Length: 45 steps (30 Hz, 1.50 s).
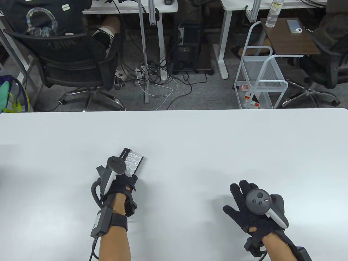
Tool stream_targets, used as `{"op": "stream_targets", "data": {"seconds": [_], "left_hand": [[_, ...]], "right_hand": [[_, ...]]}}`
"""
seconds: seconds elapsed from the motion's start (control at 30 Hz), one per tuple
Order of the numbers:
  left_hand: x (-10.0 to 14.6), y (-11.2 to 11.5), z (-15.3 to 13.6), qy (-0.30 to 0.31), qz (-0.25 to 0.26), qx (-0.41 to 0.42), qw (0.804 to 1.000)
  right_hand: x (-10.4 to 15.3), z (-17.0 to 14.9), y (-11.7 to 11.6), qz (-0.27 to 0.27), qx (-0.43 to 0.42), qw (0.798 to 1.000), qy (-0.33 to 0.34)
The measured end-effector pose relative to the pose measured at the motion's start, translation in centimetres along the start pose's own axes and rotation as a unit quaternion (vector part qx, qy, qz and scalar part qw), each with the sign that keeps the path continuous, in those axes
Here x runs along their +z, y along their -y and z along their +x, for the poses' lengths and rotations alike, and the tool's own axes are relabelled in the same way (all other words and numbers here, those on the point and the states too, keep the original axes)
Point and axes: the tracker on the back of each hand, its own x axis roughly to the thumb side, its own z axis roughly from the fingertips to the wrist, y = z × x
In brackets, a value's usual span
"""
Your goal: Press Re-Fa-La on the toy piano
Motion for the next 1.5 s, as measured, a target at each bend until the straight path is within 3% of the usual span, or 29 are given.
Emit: {"op": "stream_targets", "data": {"seconds": [0.23, 0.47, 0.93, 1.17, 1.5], "left_hand": [[1.0, -0.4, 0.3, 0.034, 0.016, 0.011, 0.999], [3.0, -0.4, 2.1, 0.1, -0.02, 0.036, 0.994], [7.1, 3.5, 6.4, 0.225, -0.127, 0.033, 0.966], [8.1, 5.9, 7.9, 0.28, -0.204, 0.015, 0.938], [8.7, 7.7, 8.7, 0.316, -0.252, -0.027, 0.914]], "right_hand": [[0.0, -0.2, 0.1, 0.001, -0.006, 1.0, -0.003], [0.0, -0.2, 0.2, 0.001, -0.008, 1.0, -0.006], [0.0, -0.3, 0.3, 0.004, -0.012, 1.0, -0.006], [0.0, -0.3, 0.3, 0.004, -0.015, 1.0, -0.004], [0.0, -0.4, 0.3, 0.005, -0.017, 1.0, -0.004]]}}
